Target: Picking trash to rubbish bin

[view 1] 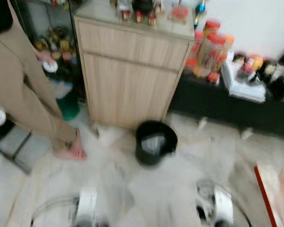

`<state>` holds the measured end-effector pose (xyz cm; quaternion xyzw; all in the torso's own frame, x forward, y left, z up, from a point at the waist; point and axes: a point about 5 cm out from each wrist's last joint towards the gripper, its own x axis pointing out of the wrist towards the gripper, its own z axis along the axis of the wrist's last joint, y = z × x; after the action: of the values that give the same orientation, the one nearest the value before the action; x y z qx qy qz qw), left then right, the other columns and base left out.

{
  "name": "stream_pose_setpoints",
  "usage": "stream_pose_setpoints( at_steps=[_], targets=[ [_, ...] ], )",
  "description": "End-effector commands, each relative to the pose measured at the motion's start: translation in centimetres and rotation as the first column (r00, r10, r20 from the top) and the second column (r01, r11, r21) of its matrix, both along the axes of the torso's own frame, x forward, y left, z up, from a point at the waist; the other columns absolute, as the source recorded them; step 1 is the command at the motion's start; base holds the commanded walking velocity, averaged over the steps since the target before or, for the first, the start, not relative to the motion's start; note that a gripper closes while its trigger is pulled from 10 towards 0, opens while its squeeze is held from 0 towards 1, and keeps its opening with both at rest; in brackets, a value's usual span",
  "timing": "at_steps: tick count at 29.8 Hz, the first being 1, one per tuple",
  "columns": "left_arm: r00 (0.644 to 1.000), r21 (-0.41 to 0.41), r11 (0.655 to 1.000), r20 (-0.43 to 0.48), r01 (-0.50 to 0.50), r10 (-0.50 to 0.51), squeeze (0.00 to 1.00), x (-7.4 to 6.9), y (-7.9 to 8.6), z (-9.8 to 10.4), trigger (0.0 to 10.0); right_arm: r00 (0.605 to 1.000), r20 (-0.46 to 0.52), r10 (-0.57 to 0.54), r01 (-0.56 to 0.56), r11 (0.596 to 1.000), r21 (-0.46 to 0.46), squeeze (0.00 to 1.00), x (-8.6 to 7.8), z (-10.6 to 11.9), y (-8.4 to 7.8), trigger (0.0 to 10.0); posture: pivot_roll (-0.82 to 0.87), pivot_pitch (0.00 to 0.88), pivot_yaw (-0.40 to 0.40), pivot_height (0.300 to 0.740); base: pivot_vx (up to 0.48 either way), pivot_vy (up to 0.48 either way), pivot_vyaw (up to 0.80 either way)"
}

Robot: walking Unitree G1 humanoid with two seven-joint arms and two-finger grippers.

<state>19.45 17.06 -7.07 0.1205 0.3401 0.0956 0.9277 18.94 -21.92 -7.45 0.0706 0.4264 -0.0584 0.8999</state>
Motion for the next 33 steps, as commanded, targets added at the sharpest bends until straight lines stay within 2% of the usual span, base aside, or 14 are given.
stream_pose_setpoints(
  at_steps=[1, 8, 23, 33],
  targets=[
    [1.0, -0.01, 1.0, -0.015, -0.002, 0.002, 0.0, -0.1, -0.3, -0.2, 10.0, 1.0, -0.017, -0.011, 0.011, 1.0, -0.008, 0.0, -0.4, -0.1, -0.5, 10.0, 0.1, 0.146, -0.167, 0.74, 0.0, 0.0, 0.0],
    [1.0, -0.012, 1.0, -0.024, -0.001, 0.001, 0.0, -0.3, -0.3, -0.3, 10.0, 1.0, -0.022, -0.007, 0.007, 1.0, -0.011, 0.0, -0.4, -0.1, -0.5, 10.0, 0.09, 0.136, -0.164, 0.74, 0.0, 0.0, 0.0],
    [0.999, -0.016, 1.0, -0.035, 0.0, 0.0, 0.0, -0.4, -0.4, -0.4, 10.0, 0.999, -0.029, 0.033, -0.034, 0.999, -0.012, 0.0, -0.4, -0.2, -0.2, 10.0, 0.09, 0.108, -0.164, 0.74, 0.0, 0.0, -0.67],
    [0.999, -0.024, 1.0, -0.038, -0.001, 0.0, 0.0, -0.3, -0.6, -0.4, 10.0, 0.998, -0.054, 0.026, -0.027, 0.999, -0.021, 0.0, -1.6, -0.5, -1.3, 10.0, 0.09, 0.109, -0.169, 0.74, 0.0, 0.0, -0.66]
  ],
)
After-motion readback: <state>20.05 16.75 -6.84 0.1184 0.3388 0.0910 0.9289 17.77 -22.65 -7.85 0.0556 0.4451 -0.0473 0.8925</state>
